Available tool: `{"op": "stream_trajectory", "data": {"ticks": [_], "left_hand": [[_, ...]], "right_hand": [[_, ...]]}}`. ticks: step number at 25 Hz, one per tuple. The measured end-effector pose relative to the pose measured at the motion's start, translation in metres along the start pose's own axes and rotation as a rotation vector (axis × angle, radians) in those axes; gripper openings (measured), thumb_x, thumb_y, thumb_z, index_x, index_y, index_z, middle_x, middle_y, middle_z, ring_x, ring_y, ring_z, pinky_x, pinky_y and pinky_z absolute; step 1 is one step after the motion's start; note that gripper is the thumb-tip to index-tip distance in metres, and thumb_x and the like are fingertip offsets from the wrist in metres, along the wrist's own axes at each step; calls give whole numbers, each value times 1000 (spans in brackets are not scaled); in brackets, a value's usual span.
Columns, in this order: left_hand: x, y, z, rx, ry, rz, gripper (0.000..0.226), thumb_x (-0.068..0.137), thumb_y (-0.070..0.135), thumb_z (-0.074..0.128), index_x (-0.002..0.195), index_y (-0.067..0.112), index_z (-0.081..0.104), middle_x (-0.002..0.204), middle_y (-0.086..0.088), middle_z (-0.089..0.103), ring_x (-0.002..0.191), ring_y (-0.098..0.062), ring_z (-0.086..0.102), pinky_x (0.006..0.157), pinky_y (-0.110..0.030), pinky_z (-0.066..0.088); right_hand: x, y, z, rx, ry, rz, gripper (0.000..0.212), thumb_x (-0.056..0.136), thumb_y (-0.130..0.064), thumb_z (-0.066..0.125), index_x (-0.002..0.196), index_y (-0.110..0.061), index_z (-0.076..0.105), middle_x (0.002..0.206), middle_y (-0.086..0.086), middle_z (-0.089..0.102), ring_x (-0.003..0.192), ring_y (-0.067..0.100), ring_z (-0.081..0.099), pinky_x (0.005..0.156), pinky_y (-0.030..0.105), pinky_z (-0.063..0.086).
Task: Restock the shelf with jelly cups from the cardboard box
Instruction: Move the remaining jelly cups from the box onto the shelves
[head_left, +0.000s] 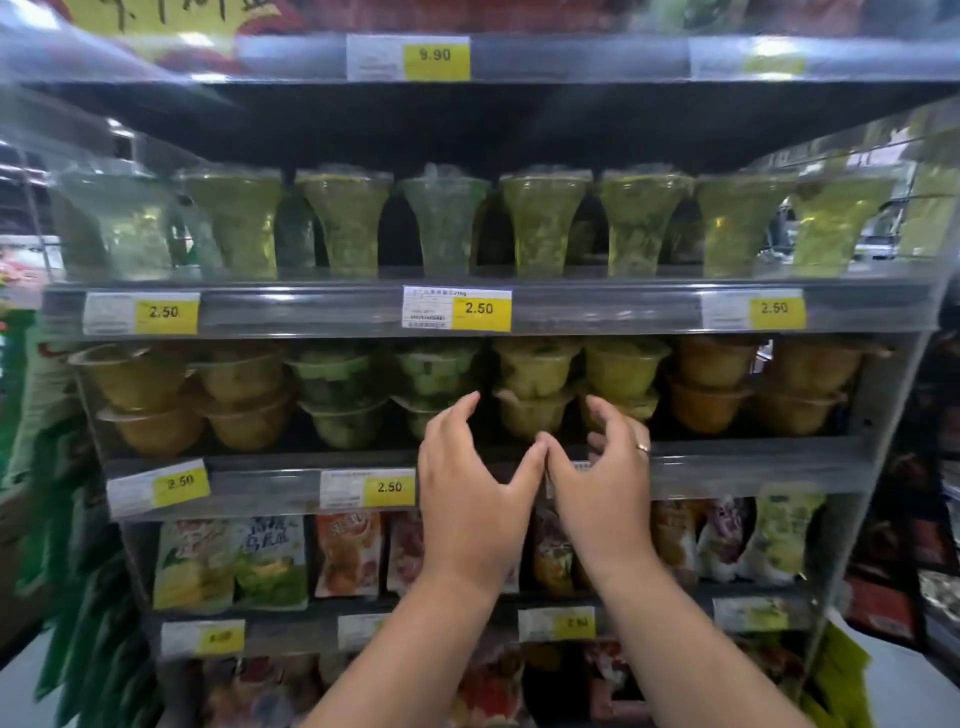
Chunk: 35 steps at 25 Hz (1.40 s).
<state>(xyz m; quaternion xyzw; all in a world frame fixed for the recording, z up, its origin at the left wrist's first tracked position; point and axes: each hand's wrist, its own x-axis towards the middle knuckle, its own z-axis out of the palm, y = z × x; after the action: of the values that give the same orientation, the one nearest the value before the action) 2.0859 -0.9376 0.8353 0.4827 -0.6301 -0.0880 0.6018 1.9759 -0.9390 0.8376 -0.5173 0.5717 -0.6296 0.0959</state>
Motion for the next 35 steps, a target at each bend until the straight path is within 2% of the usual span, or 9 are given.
{"op": "stream_trajectory", "data": {"ticks": [6,10,15,19,24,26,29,32,35], "left_hand": [[28,30,40,-39,-38,-230,84,80,46,73,146,15,32,144,-3,42,134,-19,41,106,-29,35],[53,22,55,-35,-1,-387,78,75,48,76,137,11,46,128,-7,59,119,-26,55,98,-35,46],[63,7,65,-48,29,-332,61,72,56,75,118,17,66,105,1,71,99,-22,66,89,-40,54],[54,14,65,-17,54,-281,51,80,45,74,122,19,63,105,6,67,104,-18,63,83,-28,46],[-8,39,74,-46,201,-90,61,79,42,71,132,24,48,123,14,43,122,-9,42,102,-25,35],[-26,56,91,-96,50,17,51,80,41,70,125,34,47,119,23,45,117,2,45,99,-18,37],[-35,81,121,-172,-254,-1,63,82,40,71,133,45,35,130,35,34,123,11,37,103,-11,32],[-28,99,150,-212,-355,-61,83,84,39,71,150,32,21,146,21,27,136,2,26,110,-18,24],[-9,109,177,-230,-323,-184,94,82,40,72,154,22,14,156,6,27,142,-10,27,109,-18,22]], "right_hand": [[46,6,-43,-11,4,86,76,82,-42,71,144,-16,35,144,4,33,131,20,39,101,29,37],[76,16,-49,-100,-27,167,78,77,-48,73,136,-10,40,136,13,43,129,31,42,104,41,38],[92,28,-42,-14,-93,164,59,77,-45,75,124,-14,55,118,8,63,111,30,59,87,32,46],[88,38,-39,24,-90,95,64,77,-41,76,131,-17,52,124,6,61,115,26,58,85,27,42],[64,46,-77,97,-76,54,66,82,-39,72,139,-25,43,133,-10,41,122,6,42,94,18,32],[62,58,-102,98,4,35,59,84,-37,71,137,-25,46,127,-13,42,114,1,43,93,18,35],[76,78,-138,73,107,73,63,84,-35,71,140,-22,44,133,-9,42,117,1,41,100,25,38],[94,93,-165,49,131,106,76,83,-37,72,147,-21,34,145,-5,37,128,7,39,99,25,34],[119,100,-183,58,146,118,78,82,-35,73,148,-22,34,132,-8,43,121,5,42,96,22,33]]}}
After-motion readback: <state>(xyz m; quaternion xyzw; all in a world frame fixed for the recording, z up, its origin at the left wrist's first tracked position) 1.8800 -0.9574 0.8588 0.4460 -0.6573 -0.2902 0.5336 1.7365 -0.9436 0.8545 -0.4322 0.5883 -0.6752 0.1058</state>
